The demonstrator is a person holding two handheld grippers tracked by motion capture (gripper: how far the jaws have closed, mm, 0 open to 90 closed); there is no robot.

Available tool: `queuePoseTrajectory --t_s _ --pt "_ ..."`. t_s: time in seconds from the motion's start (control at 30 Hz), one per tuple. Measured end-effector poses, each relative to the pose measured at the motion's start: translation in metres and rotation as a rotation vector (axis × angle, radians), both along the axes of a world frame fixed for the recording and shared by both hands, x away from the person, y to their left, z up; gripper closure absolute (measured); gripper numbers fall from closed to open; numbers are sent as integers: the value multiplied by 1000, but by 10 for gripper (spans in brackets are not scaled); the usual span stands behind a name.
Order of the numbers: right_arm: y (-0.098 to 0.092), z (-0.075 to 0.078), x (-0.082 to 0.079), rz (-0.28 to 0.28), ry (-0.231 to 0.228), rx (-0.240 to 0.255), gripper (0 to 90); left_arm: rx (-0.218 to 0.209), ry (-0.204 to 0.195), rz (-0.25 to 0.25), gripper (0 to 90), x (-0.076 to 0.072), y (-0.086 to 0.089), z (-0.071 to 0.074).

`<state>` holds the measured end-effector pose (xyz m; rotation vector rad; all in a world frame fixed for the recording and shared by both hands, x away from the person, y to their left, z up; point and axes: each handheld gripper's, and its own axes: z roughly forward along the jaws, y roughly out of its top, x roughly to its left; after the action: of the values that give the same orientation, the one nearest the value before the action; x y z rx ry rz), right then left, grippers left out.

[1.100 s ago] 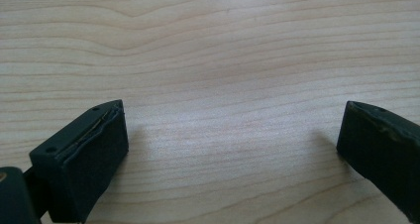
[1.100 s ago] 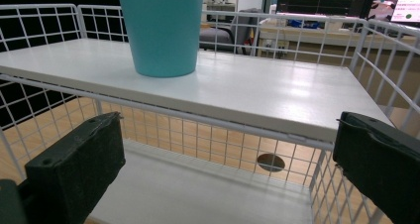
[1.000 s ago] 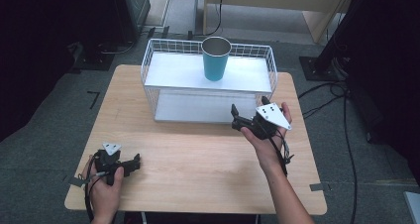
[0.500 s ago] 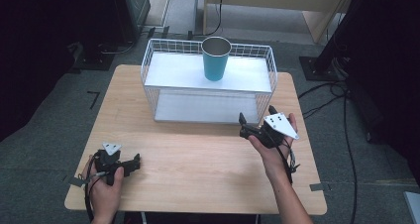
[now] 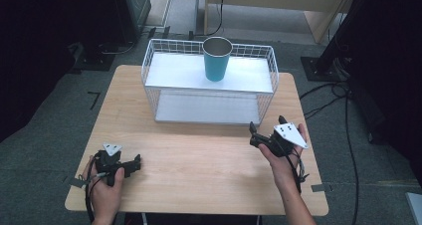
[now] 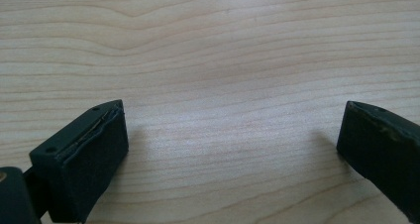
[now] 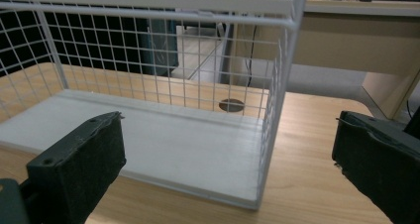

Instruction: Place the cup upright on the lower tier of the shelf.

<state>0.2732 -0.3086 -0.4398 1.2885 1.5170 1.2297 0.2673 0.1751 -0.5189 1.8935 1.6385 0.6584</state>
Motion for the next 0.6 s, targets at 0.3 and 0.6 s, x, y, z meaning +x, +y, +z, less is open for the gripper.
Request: queuePoseTrajectory --t_s 0.3,0.6 --pt "-17 -17 -9 -32 36 -10 2 -1 -1 1 0 0 0 0" --pt "-34 -35 -19 -65 73 -16 2 -2 -1 1 0 0 0 0"
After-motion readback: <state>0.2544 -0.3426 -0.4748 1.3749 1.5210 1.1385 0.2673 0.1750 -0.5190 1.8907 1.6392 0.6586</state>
